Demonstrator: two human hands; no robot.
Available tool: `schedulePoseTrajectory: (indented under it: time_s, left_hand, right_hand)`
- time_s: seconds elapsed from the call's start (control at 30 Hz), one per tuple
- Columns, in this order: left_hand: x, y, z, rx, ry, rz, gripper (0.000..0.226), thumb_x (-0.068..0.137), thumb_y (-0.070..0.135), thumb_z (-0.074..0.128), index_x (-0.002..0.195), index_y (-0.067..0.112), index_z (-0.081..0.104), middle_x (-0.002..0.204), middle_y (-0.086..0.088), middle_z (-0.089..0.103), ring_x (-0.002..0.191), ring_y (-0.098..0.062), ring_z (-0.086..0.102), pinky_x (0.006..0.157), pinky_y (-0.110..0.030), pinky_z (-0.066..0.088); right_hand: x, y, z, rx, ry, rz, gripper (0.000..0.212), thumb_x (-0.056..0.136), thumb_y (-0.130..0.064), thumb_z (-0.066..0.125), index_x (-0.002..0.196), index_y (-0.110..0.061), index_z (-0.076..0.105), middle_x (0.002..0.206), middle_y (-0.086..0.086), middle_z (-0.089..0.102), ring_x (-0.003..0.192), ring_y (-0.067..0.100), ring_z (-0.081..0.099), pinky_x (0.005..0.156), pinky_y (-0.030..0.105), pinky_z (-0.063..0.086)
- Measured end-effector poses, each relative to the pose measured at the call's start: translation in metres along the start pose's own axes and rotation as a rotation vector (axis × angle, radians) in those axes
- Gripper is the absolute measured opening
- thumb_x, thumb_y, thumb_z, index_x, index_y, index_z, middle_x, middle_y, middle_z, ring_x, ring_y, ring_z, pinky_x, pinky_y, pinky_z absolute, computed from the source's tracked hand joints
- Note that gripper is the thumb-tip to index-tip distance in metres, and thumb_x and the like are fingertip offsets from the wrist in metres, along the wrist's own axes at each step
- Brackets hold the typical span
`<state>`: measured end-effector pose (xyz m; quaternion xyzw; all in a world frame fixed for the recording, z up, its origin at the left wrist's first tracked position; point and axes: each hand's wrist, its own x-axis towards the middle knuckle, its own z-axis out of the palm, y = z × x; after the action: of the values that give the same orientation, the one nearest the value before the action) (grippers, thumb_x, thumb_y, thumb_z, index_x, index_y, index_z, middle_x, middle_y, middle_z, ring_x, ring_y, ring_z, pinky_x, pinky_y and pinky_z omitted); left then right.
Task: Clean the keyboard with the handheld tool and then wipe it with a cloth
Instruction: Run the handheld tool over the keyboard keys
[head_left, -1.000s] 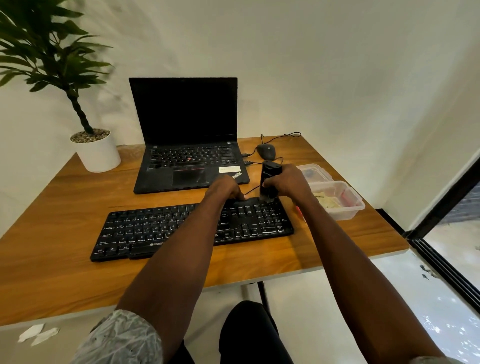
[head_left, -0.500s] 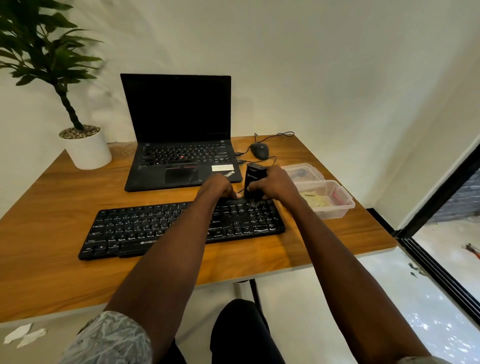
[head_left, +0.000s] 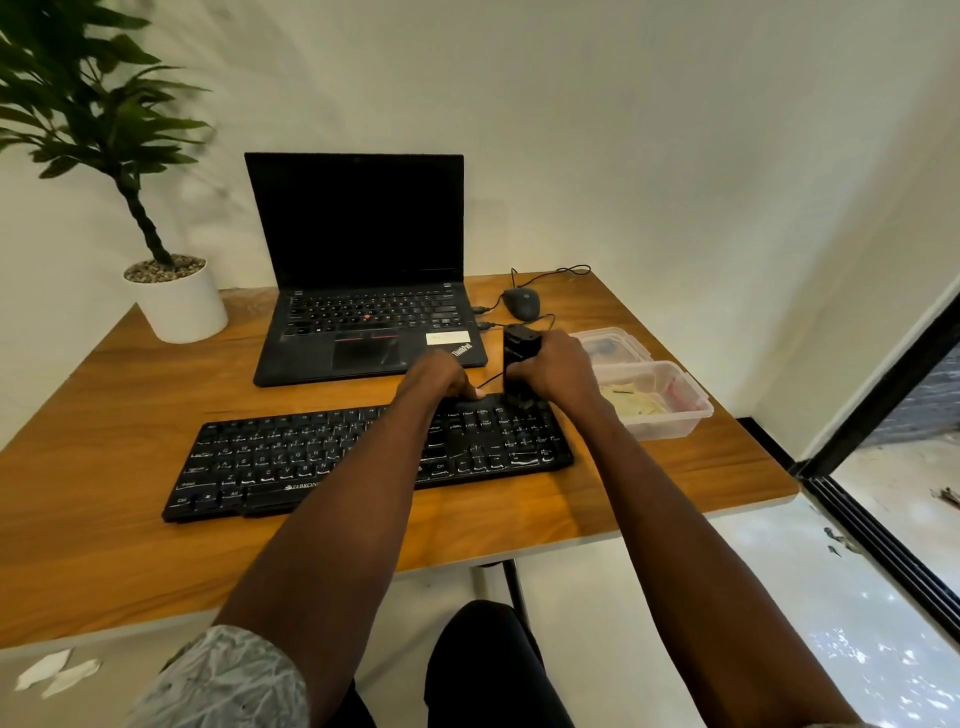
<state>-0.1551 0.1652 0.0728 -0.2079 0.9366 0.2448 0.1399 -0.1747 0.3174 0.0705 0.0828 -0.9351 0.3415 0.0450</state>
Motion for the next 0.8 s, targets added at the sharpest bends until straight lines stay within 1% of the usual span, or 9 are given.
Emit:
schedulePoseTrajectory:
  time_s: [0.07,0.2,0.3,0.33,0.43,0.53,0.6,0.7,0.8]
  left_hand:
    - [0.000,0.000,0.000,-0.003,0.001,-0.002,0.068,0.081,0.038,0.075,0.133,0.002,0.050,0.135,-0.013,0.053,0.122,-0.030,0.052,0.095,-0.037,0.044]
    - [0.000,-0.001,0.001,-0.038,0.006,0.004,0.064,0.082,0.035,0.075,0.131,0.002,0.051,0.134,-0.013,0.054,0.121,-0.030,0.051,0.091,-0.036,0.044]
    - [0.001,-0.001,0.000,-0.029,-0.006,-0.003,0.064,0.082,0.036,0.075,0.130,0.002,0.052,0.133,-0.013,0.054,0.121,-0.030,0.052,0.092,-0.036,0.044]
    - [0.001,-0.001,0.000,-0.033,-0.014,-0.003,0.063,0.081,0.036,0.075,0.129,0.001,0.053,0.133,-0.013,0.055,0.120,-0.030,0.052,0.092,-0.037,0.044]
    - [0.002,-0.001,0.000,-0.045,-0.018,0.003,0.064,0.082,0.036,0.075,0.130,0.001,0.052,0.134,-0.013,0.054,0.122,-0.031,0.051,0.093,-0.037,0.044]
    - [0.001,-0.001,-0.001,-0.041,-0.012,0.000,0.066,0.081,0.037,0.075,0.132,0.002,0.051,0.135,-0.012,0.053,0.123,-0.031,0.050,0.093,-0.037,0.044]
    - [0.003,-0.001,-0.001,-0.036,-0.009,0.000,0.063,0.081,0.037,0.076,0.129,0.003,0.054,0.133,-0.012,0.055,0.120,-0.030,0.053,0.090,-0.036,0.044]
    - [0.006,-0.004,0.001,-0.046,0.003,0.014,0.056,0.082,0.031,0.075,0.125,0.002,0.056,0.129,-0.013,0.057,0.115,-0.028,0.055,0.089,-0.035,0.046]
    - [0.004,-0.004,0.000,-0.063,-0.003,0.010,0.064,0.080,0.035,0.077,0.129,0.000,0.053,0.131,-0.013,0.056,0.117,-0.029,0.054,0.087,-0.034,0.044]
  right_hand:
    - [0.000,0.000,0.000,0.047,-0.045,0.007,0.037,0.071,-0.027,0.080,0.102,-0.010,0.069,0.096,0.008,0.071,0.085,0.022,0.066,0.077,0.039,0.057]
    - [0.004,0.008,-0.010,-0.018,0.071,0.051,0.035,0.072,-0.026,0.079,0.100,-0.008,0.067,0.094,0.007,0.070,0.084,0.022,0.065,0.072,0.035,0.053]
    - [0.000,0.009,-0.009,0.170,-0.102,0.063,0.037,0.072,-0.019,0.080,0.104,-0.008,0.066,0.098,0.010,0.071,0.085,0.021,0.068,0.075,0.039,0.059]
    - [-0.002,0.010,-0.009,0.196,-0.122,0.067,0.037,0.072,-0.018,0.080,0.105,-0.008,0.066,0.099,0.011,0.071,0.086,0.021,0.068,0.075,0.039,0.060]
    - [0.001,0.014,-0.014,0.098,-0.021,0.072,0.036,0.070,-0.020,0.081,0.102,-0.008,0.067,0.096,0.009,0.070,0.087,0.022,0.067,0.078,0.038,0.057]
    - [0.004,0.007,-0.017,-0.016,-0.007,0.091,0.041,0.067,-0.022,0.081,0.102,-0.007,0.067,0.096,0.009,0.070,0.086,0.024,0.065,0.075,0.036,0.055]
    - [0.000,-0.003,-0.010,0.021,-0.080,0.064,0.040,0.066,-0.022,0.082,0.101,-0.008,0.068,0.095,0.008,0.070,0.084,0.023,0.066,0.073,0.035,0.056]
    - [-0.011,-0.014,0.003,0.106,-0.152,-0.006,0.034,0.068,-0.018,0.080,0.099,-0.012,0.068,0.093,0.007,0.071,0.079,0.020,0.067,0.063,0.027,0.053]
    - [-0.009,-0.007,0.002,0.116,-0.100,0.030,0.037,0.068,-0.020,0.080,0.102,-0.012,0.068,0.095,0.007,0.071,0.083,0.021,0.067,0.073,0.034,0.057]
